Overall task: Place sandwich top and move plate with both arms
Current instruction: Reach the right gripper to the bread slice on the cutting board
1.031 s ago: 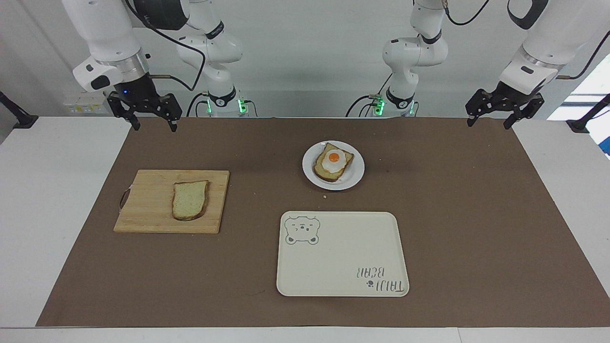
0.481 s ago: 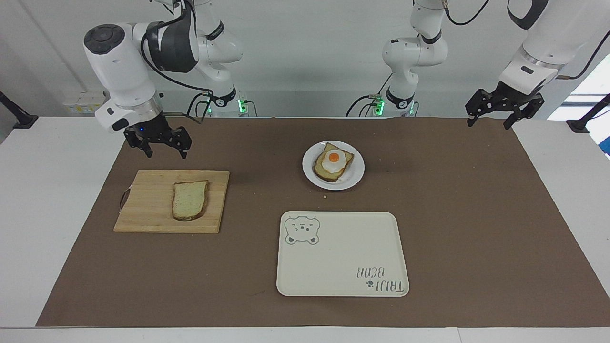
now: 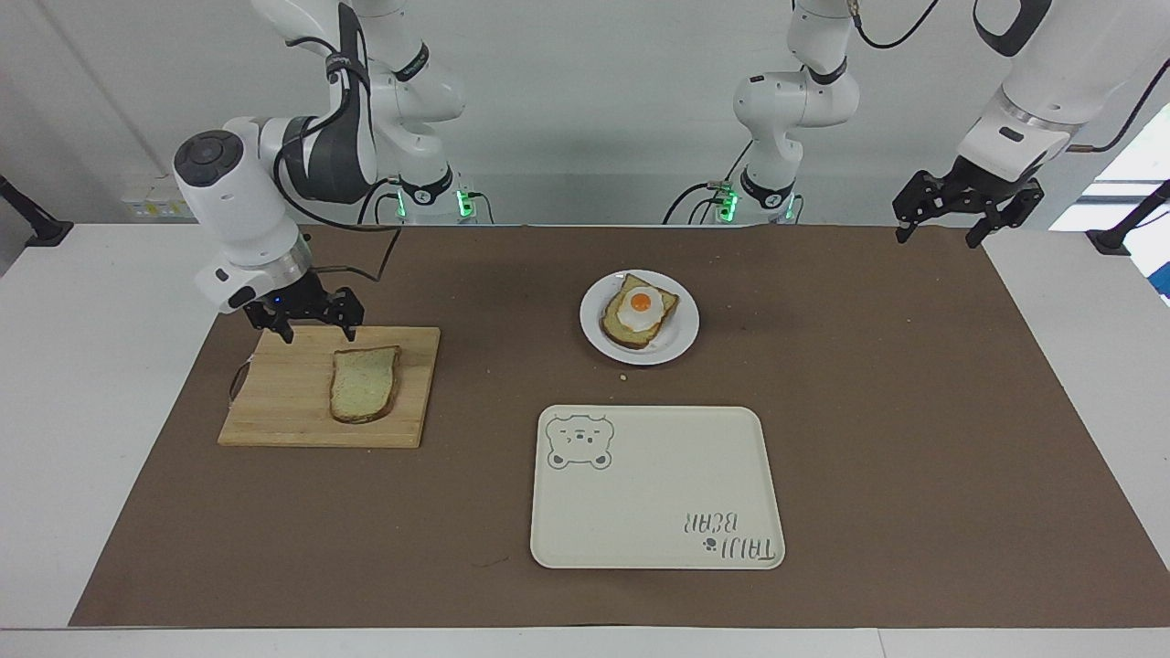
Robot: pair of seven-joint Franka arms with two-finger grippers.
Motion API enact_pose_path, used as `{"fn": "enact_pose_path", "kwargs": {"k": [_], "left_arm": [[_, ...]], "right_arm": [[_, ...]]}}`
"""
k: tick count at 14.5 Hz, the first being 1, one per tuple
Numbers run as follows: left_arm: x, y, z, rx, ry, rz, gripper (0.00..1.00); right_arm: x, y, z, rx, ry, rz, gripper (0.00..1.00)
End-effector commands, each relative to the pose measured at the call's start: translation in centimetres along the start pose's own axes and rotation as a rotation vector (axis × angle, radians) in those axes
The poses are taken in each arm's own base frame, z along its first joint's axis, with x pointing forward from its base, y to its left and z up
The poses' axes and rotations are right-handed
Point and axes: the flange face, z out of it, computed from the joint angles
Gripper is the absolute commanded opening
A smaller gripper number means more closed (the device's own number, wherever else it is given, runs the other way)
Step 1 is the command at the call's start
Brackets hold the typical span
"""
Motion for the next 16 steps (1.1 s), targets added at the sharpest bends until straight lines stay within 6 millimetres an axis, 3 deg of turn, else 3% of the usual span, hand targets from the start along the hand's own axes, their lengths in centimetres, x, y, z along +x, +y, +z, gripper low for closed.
{"fn": "enact_pose_path", "kwargs": {"k": [1,3,10,14,16], "left_arm": [[-0.3,-0.5,-0.3,0.007,-0.011,0.001,1.0],[-0.3,-0.5,-0.3,0.007,-0.011,0.001,1.0],[-0.3,-0.5,-0.3,0.007,-0.011,0.001,1.0],[-0.3,-0.5,-0.3,0.007,-0.011,0.001,1.0],[-0.3,-0.5,-0.3,0.007,-0.011,0.001,1.0]], "right_arm": [[-0.3,1.4,2.0,0.043,0.004,-0.049,1.0],[-0.2,3.1,4.5,0.085,0.015,-0.096,1.0],[-0.2,3.7,11.3,0.135,0.025,-0.099,1.0],[-0.2,3.3,12.7,0.179,0.021,-0.089,0.99],[-0.6,3.2,13.2,0.182,0.013,-0.101,0.87]]}}
